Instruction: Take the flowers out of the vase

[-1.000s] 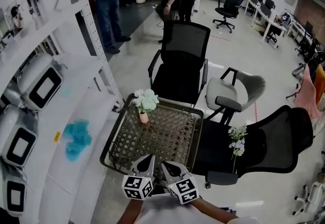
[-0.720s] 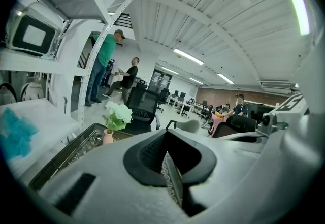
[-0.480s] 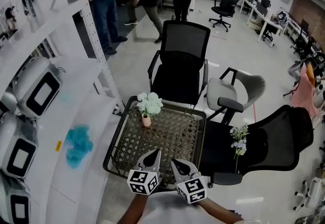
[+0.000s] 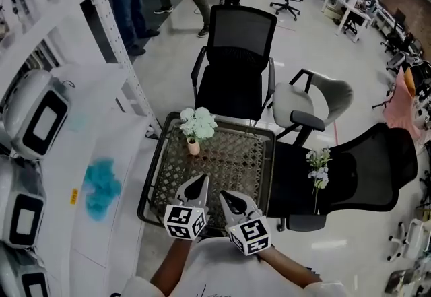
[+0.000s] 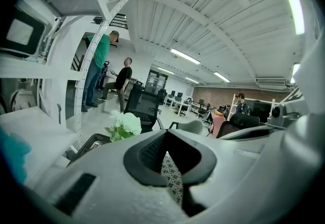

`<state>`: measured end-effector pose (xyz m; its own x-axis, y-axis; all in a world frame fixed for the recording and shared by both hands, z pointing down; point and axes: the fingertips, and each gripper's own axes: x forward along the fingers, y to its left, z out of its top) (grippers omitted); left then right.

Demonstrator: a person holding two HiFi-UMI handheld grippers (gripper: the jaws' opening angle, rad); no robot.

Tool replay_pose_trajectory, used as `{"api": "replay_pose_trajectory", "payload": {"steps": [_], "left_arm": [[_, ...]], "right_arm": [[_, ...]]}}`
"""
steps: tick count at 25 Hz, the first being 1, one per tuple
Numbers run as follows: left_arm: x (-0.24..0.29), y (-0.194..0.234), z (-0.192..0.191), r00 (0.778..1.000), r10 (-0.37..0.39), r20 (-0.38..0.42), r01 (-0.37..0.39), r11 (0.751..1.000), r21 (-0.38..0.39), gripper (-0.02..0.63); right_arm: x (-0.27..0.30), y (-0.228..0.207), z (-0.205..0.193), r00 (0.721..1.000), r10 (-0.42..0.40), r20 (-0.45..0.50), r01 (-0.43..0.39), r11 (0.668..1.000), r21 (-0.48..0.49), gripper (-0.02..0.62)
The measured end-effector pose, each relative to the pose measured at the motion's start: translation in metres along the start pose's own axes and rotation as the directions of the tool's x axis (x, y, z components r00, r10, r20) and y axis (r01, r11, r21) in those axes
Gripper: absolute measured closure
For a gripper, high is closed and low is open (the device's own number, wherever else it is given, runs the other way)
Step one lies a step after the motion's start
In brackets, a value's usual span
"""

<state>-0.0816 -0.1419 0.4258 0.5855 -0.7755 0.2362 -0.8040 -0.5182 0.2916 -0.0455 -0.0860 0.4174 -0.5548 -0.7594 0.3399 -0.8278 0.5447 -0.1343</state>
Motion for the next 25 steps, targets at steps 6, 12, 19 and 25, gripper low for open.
{"api": "replay_pose_trajectory", "payload": {"steps": [6,12,19,25], "left_arm": [[0.017,0.021,-0.002,0.999,-0.021,-0.028,0.022,1.000,0.010,0.606],[0.025,0.040,-0.003,0.999,-0.022,-0.048,0.022,1.000,0.001,0.606],[0.051,0.065,-0.007,0.998,0.037,-0.049,-0.035,0.998,0.046,0.606],[0.068,0.089,-0.008,0.994,0.098,-0.039,-0.096,0.994,0.056,0.606]], "right_arm": [[0.027,-0.002,0.003,1.000,-0.014,-0.005,0.014,1.000,0.019,0.584],[0.048,0.007,-0.005,0.999,-0.004,-0.036,0.004,1.000,0.023,0.583],[0.053,-0.005,-0.016,0.997,0.011,-0.071,-0.010,1.000,0.014,0.580],[0.060,-0.012,-0.014,0.997,0.026,-0.069,-0.025,0.999,0.021,0.580]]}}
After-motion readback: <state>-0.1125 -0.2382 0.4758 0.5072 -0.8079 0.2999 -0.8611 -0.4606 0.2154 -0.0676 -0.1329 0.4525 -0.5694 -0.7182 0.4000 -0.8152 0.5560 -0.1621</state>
